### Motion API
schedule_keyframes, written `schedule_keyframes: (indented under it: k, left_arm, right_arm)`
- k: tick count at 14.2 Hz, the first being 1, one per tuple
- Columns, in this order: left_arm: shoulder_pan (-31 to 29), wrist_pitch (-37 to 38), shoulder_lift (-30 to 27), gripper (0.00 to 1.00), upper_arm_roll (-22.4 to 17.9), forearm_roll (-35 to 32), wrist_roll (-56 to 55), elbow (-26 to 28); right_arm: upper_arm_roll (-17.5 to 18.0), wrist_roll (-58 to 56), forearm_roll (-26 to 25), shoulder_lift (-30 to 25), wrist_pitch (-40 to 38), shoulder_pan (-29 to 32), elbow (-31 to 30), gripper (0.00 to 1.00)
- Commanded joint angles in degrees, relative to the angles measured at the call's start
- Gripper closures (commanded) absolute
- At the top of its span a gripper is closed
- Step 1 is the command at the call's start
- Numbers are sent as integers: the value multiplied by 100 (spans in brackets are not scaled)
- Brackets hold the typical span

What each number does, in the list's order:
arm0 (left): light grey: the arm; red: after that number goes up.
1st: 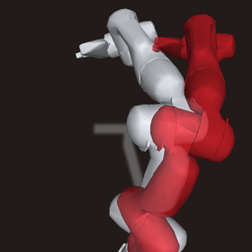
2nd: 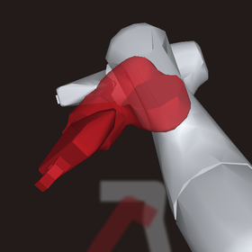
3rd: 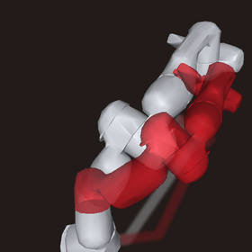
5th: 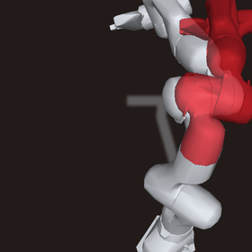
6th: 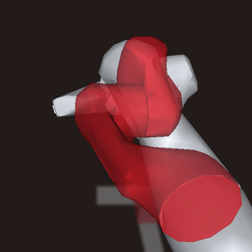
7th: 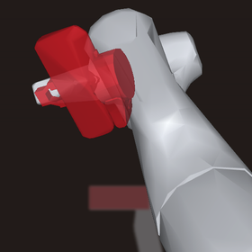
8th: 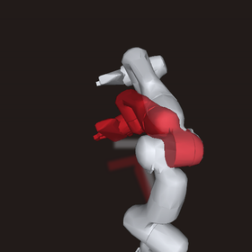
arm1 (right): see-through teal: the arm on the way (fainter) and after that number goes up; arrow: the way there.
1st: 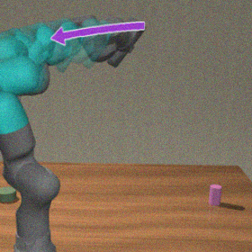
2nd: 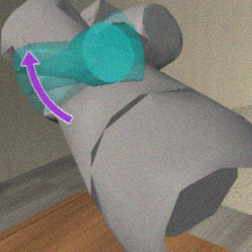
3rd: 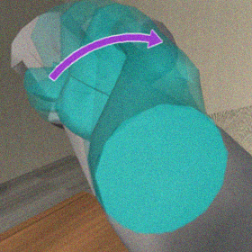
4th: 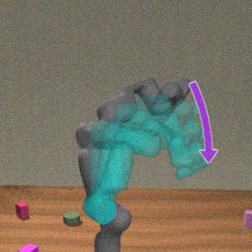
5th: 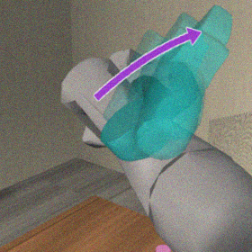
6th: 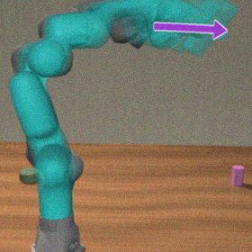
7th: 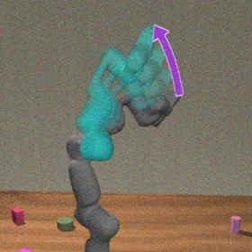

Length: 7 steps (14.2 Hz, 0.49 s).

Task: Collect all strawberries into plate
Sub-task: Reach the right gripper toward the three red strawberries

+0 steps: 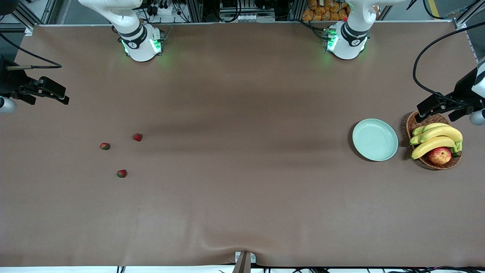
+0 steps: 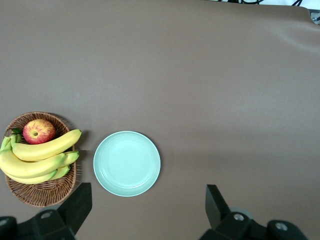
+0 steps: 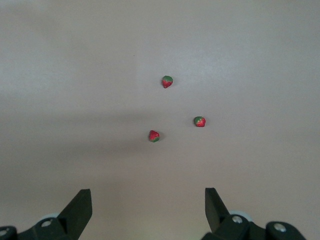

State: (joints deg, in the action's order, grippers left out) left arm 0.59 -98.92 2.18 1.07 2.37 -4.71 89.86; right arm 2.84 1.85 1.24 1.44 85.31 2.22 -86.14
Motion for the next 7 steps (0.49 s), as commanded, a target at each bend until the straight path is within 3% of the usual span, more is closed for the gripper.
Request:
schedule_keyframes:
  k: [1,7]
  left_arm:
    - [38,101,-7,0,-36,53,22,-74]
    - [38,232,1,0,-28,53,5,-74]
  right_arm:
    - [-55,96,-71,-39,3,15,-17,0]
    - [-47,97,-273,-30,73,68,35,0]
